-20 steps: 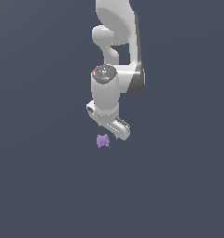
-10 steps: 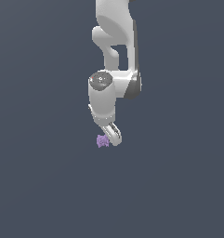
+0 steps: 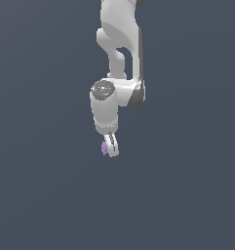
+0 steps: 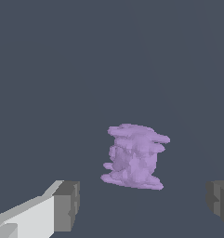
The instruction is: Pick up the object and move it to a goal position.
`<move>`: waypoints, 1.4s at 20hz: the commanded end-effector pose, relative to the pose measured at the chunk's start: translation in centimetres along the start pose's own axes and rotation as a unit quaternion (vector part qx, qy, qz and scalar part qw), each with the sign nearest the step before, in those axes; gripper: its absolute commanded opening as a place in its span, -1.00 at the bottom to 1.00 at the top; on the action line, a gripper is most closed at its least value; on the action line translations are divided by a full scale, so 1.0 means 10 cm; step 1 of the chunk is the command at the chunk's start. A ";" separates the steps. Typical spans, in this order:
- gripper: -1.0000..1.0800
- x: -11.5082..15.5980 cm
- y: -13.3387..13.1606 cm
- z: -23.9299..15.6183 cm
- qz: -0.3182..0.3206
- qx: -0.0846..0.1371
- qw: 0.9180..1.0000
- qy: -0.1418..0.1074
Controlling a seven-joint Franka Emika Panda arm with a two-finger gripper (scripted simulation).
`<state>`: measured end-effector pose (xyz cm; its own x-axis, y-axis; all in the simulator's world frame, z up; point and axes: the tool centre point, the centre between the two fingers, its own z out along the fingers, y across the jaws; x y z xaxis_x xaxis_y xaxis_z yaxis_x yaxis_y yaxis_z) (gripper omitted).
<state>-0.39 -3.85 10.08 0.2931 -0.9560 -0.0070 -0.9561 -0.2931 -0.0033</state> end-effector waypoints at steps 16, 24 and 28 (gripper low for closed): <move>0.92 0.06 0.04 0.12 0.069 -0.001 0.998 0.003; 0.92 0.06 0.05 0.48 0.071 -0.002 0.997 0.004; 0.92 0.06 0.04 0.58 0.071 -0.002 0.997 0.004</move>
<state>-0.69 -4.56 4.57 0.1541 -0.9881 -0.0002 -0.9880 -0.1541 0.0018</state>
